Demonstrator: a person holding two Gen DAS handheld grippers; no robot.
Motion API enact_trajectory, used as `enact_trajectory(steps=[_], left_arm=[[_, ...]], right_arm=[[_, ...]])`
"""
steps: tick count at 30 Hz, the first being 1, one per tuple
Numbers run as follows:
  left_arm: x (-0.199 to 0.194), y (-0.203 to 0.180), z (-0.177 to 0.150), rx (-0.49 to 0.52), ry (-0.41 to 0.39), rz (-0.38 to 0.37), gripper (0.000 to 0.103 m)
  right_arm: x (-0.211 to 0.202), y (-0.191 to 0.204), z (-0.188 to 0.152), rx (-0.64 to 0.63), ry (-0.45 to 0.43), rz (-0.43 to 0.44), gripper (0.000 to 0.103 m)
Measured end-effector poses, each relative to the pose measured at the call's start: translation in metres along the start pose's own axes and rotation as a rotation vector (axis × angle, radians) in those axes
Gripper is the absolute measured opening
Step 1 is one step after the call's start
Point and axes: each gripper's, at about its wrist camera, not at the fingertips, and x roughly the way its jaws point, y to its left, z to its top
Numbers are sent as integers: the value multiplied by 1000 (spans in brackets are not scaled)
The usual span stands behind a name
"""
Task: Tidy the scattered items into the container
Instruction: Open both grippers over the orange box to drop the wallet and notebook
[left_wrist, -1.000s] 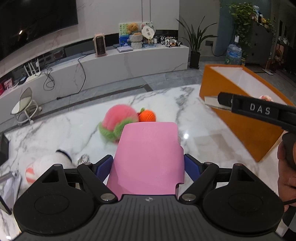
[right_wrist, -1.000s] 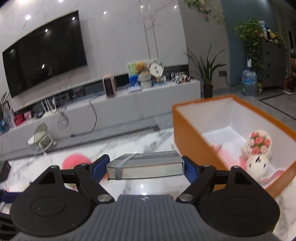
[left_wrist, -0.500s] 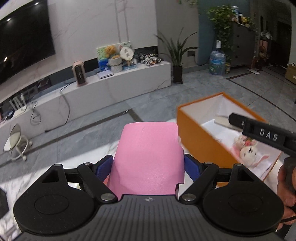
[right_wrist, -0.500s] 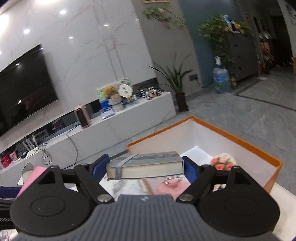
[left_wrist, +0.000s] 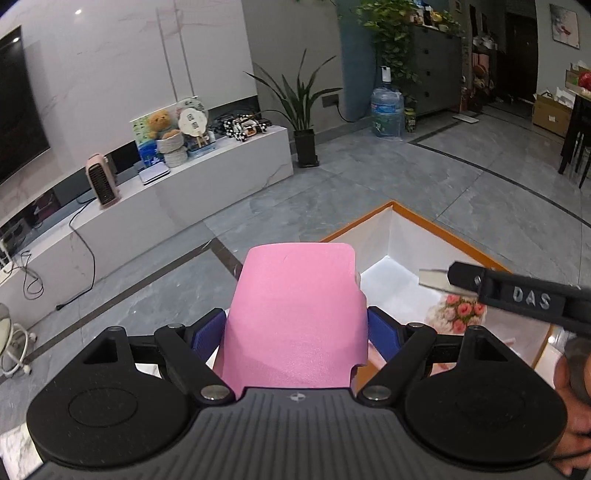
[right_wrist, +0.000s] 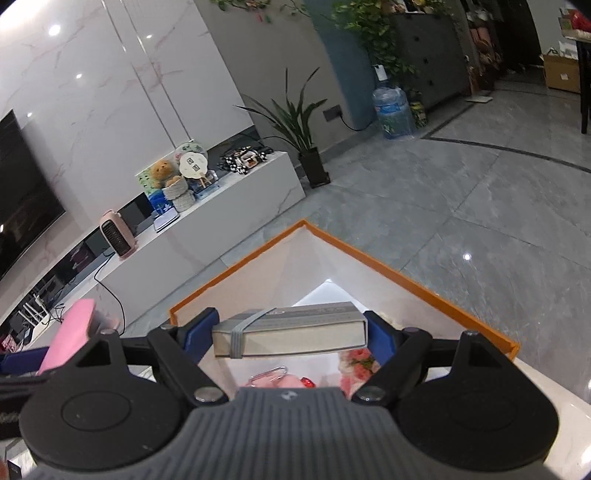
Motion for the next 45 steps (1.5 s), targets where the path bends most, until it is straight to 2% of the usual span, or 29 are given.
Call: enact_trajectory(steps=[14,21,26,30,38,45], left_arm=[[44,-34,23,25,35,-47,96],[53,-38,37,2,22,-43,96],[61,-40,38,5,55,-62,96],[66,-38,37,-13,70,-66,97],[54,-28,43,-70,3,-76,96],[53,-28,45,-62,6,-72,96]], right_arm=[[7,-27,11,79,28,-24,84],[12,-33,14,116,40,-34,85],[16,-40,17,167,64,-33,86],[15,-40,17,169,45,-20,85],[14,-38,15,162,31,3,86],[13,-37,16,158,32,8,86]])
